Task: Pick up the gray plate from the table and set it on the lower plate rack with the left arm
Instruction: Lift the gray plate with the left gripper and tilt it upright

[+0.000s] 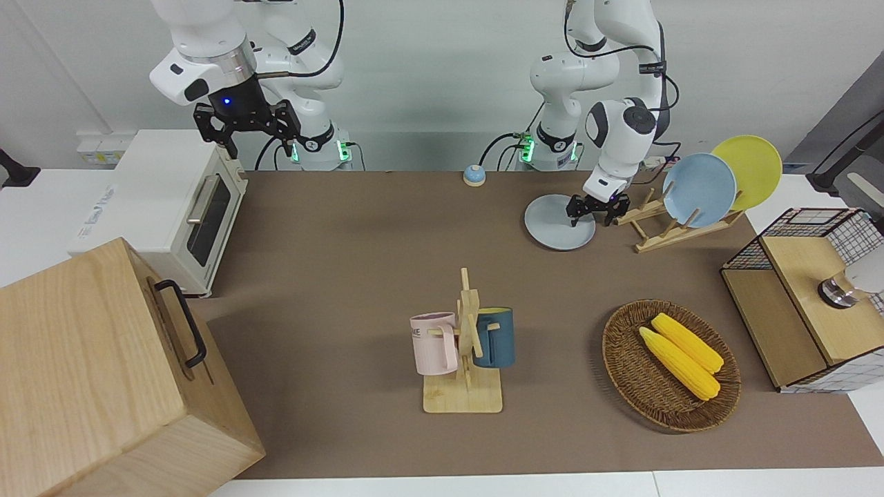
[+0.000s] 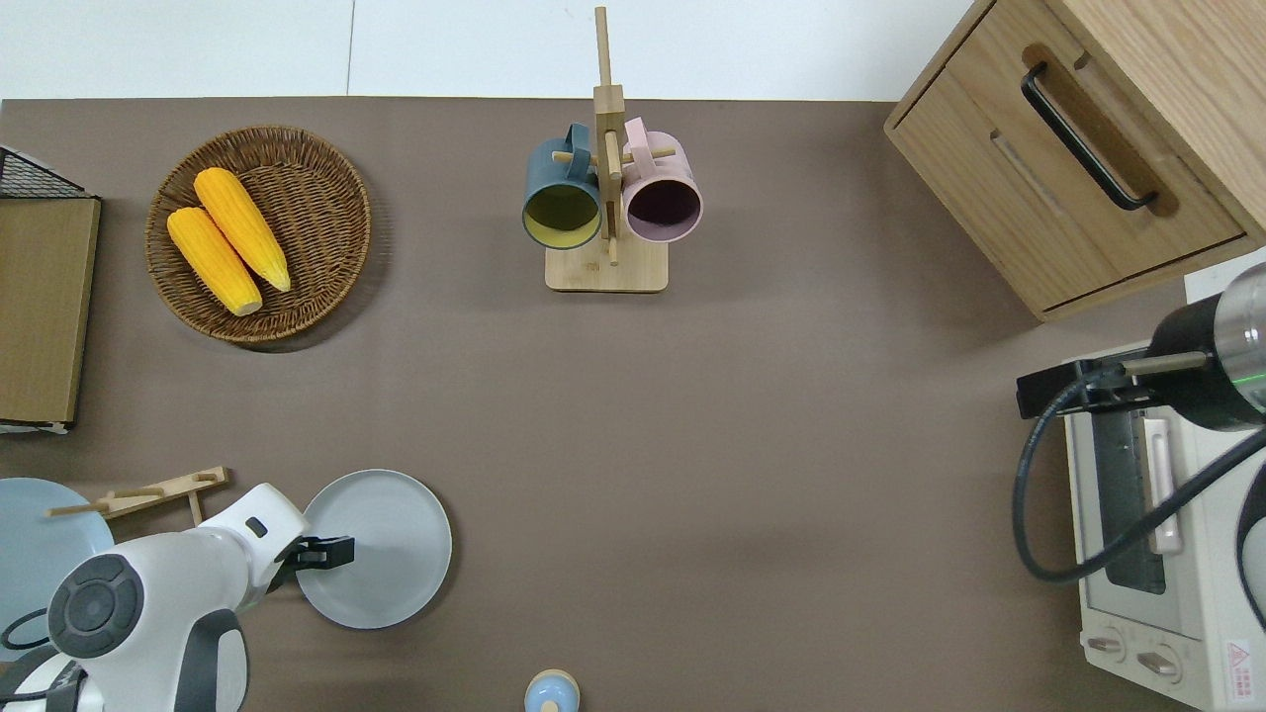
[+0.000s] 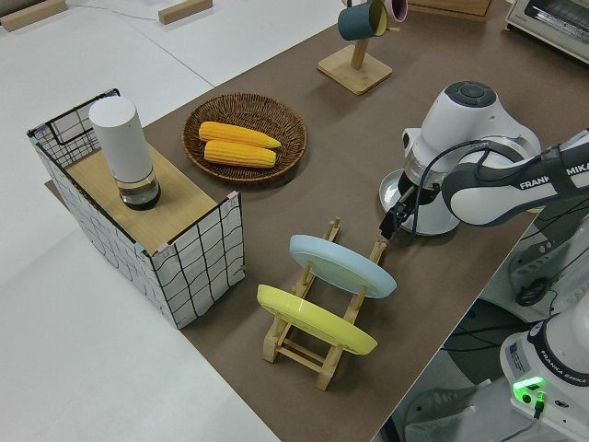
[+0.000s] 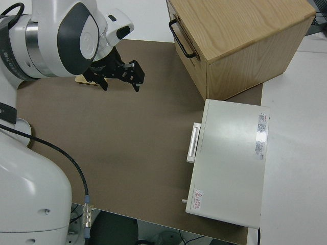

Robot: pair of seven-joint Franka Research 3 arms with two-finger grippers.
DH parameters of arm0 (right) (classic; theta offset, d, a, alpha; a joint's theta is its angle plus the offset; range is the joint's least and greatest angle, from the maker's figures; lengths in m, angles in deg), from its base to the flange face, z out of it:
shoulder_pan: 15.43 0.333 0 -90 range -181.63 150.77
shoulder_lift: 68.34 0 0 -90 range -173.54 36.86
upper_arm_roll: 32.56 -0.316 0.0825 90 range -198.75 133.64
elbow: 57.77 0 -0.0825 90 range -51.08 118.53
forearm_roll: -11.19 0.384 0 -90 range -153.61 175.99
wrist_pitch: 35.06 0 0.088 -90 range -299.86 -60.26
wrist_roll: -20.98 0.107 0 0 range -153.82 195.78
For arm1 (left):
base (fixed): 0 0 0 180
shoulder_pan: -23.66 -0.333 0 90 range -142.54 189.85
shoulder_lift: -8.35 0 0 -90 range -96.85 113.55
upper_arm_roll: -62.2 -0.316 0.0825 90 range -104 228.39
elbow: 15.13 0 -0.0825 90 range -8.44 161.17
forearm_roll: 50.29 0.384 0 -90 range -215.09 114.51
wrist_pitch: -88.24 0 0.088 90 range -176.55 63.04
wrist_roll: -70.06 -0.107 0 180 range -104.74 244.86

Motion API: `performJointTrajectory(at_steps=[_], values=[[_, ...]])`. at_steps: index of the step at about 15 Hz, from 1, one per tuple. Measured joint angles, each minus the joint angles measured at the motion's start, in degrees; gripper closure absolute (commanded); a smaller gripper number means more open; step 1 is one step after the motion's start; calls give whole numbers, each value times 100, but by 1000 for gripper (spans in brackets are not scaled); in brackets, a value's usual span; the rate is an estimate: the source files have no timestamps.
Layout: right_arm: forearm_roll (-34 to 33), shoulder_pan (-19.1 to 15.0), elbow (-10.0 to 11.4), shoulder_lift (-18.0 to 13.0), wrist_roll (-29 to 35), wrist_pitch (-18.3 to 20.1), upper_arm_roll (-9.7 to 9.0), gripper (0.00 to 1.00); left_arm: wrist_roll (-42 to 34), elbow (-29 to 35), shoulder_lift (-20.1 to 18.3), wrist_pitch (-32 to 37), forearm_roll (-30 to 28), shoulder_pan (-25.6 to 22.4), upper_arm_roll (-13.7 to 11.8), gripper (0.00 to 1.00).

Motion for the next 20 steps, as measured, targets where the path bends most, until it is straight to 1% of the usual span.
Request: performJointTrajectory(at_steps=[2,3,6,7,17,20], values=[[0,0,0,0,0,0,0,13,0,-1,39,-44,0,1,0,539],[0,0,0,0,0,0,0,13,0,-12,29,-49,0,3,2,677],[0,0,0,0,0,0,0,11,0,-32,-16,-52,0,5,3,952],[0,0,0,0,0,0,0,11,0,-32,-19,-58,0,5,1,1000],[0,0,0,0,0,0,0,11,-96,-22,21,-51,0,1,0,1000],[0,0,0,0,0,0,0,11,-155,-36,-24,61,0,-7,-12,1000]])
